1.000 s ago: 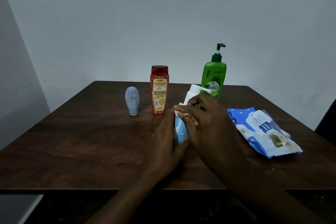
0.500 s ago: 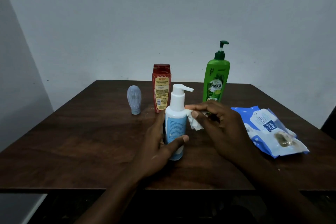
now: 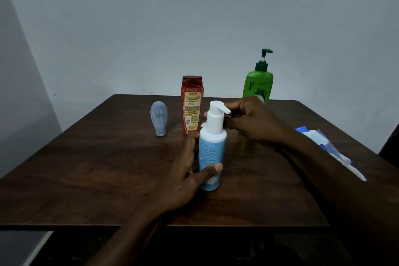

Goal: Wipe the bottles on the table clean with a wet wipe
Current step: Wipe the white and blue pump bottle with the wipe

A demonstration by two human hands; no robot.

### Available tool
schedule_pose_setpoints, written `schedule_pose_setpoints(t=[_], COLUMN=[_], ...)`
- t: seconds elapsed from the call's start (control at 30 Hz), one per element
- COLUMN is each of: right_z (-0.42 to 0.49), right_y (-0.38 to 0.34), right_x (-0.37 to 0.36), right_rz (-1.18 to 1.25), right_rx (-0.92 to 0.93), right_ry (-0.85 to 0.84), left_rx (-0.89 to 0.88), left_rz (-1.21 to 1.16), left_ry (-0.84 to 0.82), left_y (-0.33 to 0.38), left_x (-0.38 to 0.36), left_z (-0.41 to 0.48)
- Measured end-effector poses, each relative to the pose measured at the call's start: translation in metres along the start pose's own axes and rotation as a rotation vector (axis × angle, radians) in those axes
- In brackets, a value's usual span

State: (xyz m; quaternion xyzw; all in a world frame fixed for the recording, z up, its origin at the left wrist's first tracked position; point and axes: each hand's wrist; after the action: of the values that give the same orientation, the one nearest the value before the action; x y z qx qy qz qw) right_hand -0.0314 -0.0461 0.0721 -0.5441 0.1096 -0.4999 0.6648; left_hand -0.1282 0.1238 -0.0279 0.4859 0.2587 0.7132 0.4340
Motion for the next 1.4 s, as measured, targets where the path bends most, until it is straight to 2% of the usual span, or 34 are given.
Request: schedule_pose_setpoints(t=[0.17,0.23,0.5,0.6,0.73,1.0,1.23,1.4], right_z=[0.012,0.010,-0.016,-0.025,-0.037,-0.059,-0.071,-0.074], right_y=[0.004,0.008,0.020,0.022,0.021,0.021,0.019,0.015], right_x=[-0.003,-0.004,-0.004,-0.007,-0.018,-0.034,-0.036,-0.034], right_rz=[0.175,0.280,0.291,0.278,0.254,0.052,-0.243,-0.189], right_rx=[-0.080,-0.110,0.042,0.065,0.071,0.219,0.464,0.426], right_ry=[-0.184,-0.193,0.029,0.095,0.267,0.451,0.512,0.493], left_rx=[0.005,0.008,-0.031,-0.040,-0.047,-0.039,-0.002,-0.072], left_rz=[-0.055,-0.056,-0.064,-0.075,-0.053,-0.051,-0.066,0.067], left_ry=[-0.005,-0.024,-0.004,-0.015,0.005,0.012,0.011,0.135], left_y=[-0.005,-0.004,-0.005,-0.005,-0.006,-0.010,-0.006,0.007], left_x=[-0.001,-0.002,-0.006,-0.007,-0.008,-0.008,-0.009,-0.014], left_z=[-0.001,-0.002,-0.003,-0.004,-0.004,-0.003,-0.003,-0.001])
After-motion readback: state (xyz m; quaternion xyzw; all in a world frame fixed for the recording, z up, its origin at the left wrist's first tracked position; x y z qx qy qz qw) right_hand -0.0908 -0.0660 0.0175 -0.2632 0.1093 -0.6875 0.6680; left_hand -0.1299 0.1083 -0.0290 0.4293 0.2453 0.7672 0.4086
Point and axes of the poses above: each hand's wrist, its own z-axis towards the middle knuckle, its own x-axis out of the back of the hand, y = z × x, and after that the axes turned 12 degrees about z, right-handed
